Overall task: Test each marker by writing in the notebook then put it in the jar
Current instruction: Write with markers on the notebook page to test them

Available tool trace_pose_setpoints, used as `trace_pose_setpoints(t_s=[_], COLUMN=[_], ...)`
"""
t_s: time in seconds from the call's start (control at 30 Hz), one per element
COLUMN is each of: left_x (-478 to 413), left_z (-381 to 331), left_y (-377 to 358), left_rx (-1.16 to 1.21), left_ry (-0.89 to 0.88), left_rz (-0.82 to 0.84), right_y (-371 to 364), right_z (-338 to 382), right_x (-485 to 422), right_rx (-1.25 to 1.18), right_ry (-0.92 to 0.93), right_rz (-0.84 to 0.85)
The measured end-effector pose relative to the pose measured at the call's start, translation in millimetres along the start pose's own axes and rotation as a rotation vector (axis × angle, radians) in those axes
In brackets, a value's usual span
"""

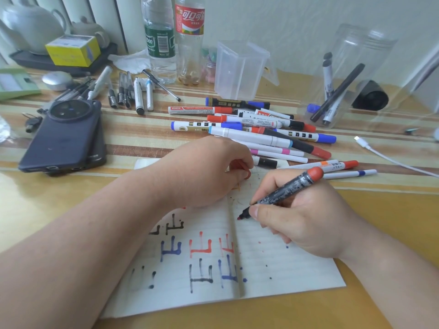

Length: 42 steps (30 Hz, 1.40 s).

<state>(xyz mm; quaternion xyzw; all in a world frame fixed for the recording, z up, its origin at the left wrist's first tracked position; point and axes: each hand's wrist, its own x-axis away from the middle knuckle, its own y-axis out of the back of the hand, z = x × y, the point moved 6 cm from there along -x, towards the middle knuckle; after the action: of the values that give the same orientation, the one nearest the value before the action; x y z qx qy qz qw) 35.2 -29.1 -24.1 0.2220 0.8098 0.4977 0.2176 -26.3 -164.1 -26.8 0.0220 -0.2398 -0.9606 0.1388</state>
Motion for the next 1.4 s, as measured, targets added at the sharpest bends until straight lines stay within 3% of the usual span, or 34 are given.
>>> trace_pose_setpoints(t_s=[0.1,0.27,0.57,0.67,0.8,1.0,1.2,1.4], left_x=[0,0,3,4,4,3,2,2], left_z=[0,0,-3,-5,-3,-5,-8,-10], left_y=[0,0,4,6,10,11,9,4], left_rx=[0.0,0.001,0.051,0.139,0.257,0.518,0.555,0.599], left_ry=[-0.001,0.012,0.035,0.022,0.009,-0.024,-0.072,-0.121], left_rz=[-0.005,0.007,-0.04,-0.078,-0.152,-0.147,-0.141,-0.095], right_y=[-4,5,4,11,38,45,42,25], right_z=[1,-6,-11,-16,-21,-20,-21,-21], right_x=[3,-1,-6,-6,-9,-9,-9,-12], right_rx=[-0.055,-0.029,0.049,-0.242,-0.557,-0.69,-0.724,-0.67], right_ry=[-0.021,-0.018,-0.026,-0.012,0.1,0.126,0.097,0.06], right_rz=[0.053,-0.065,-0.051,-0.097,-0.356,-0.466,-0.413,-0.165])
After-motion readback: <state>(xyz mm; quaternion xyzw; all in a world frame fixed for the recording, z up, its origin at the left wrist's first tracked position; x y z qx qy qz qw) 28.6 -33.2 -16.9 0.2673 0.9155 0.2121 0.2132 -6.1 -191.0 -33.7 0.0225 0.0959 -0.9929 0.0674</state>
